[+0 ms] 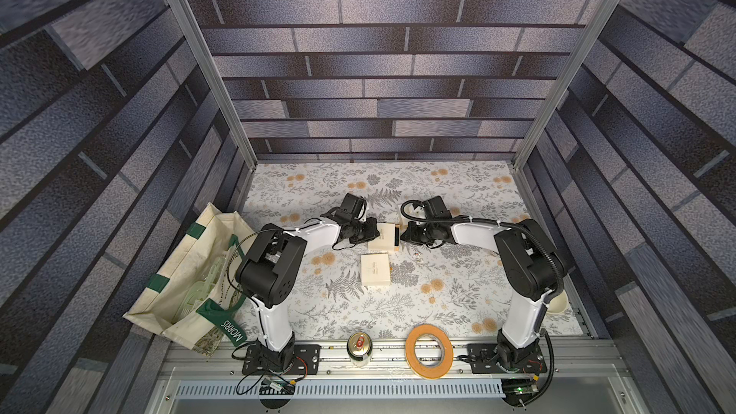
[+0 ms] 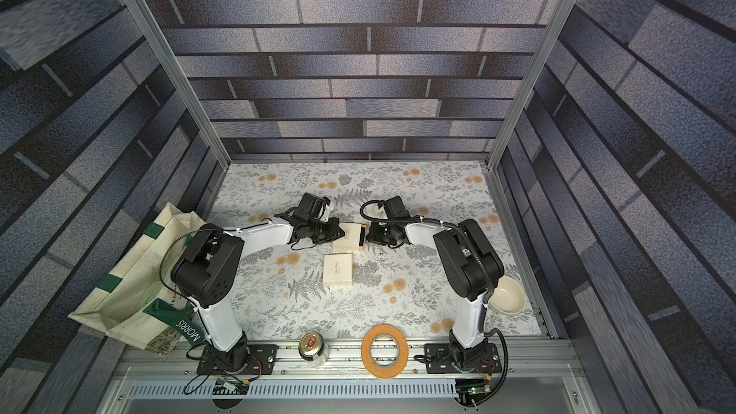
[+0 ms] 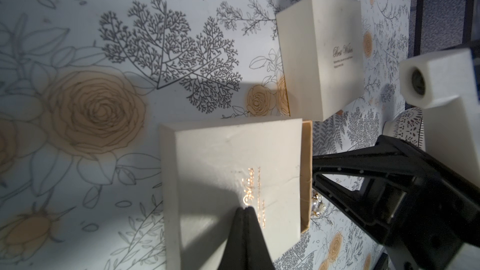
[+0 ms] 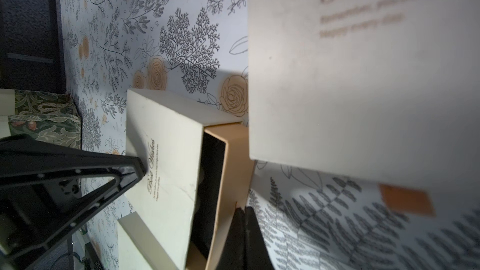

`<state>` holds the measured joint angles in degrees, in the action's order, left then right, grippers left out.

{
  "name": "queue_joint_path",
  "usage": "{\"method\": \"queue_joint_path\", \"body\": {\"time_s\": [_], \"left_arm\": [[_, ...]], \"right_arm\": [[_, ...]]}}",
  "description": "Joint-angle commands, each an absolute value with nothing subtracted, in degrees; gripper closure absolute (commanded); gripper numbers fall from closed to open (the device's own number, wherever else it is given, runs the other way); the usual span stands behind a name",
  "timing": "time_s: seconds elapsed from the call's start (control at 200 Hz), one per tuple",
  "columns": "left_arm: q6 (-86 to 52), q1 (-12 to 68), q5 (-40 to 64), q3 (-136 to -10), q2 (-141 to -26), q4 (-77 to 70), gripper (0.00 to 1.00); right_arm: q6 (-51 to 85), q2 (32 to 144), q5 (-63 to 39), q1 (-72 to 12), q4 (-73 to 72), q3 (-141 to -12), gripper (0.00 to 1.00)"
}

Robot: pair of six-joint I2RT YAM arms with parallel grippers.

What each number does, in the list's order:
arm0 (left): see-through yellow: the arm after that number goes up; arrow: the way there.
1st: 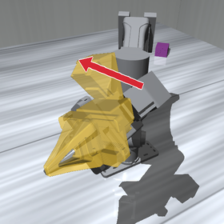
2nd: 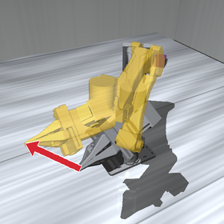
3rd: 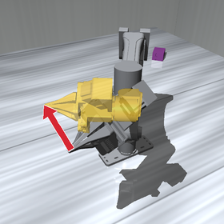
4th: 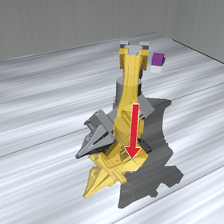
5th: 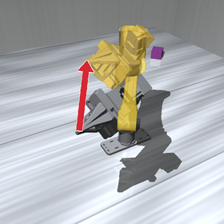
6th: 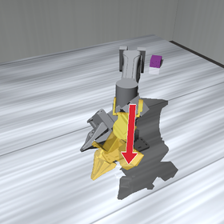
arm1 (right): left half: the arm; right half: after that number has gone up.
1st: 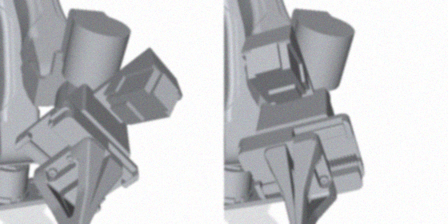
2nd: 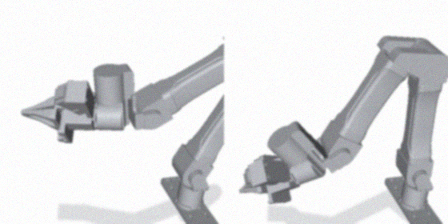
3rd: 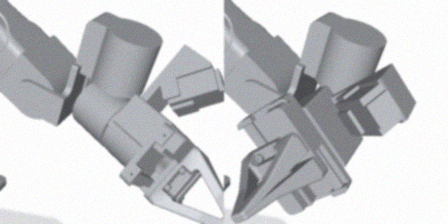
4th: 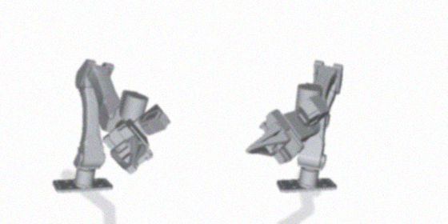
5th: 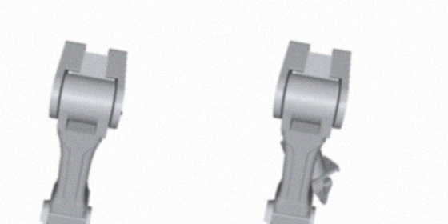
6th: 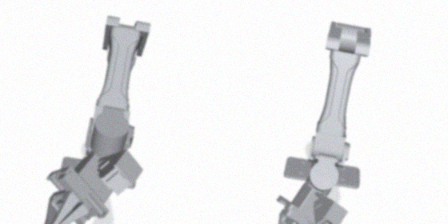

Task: Take out the earrings from the drawer-style jewelry box
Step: Open the drawer in the jewelry box.

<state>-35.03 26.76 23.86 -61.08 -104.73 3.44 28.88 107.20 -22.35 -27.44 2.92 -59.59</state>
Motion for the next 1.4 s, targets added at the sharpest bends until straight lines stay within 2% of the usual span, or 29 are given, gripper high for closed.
{"method": "queue_joint_path", "body": {"time_s": [0.0,1.392], "left_arm": [[-35.32,26.10,21.03,-58.62,-105.07,8.16,1.00],[-35.32,26.03,20.99,-58.54,-104.97,8.46,1.00]], "right_arm": [[28.18,105.57,-20.38,-26.81,5.75,-58.09,1.00],[27.85,102.04,-15.91,-24.96,8.26,-54.49,1.00]]}}
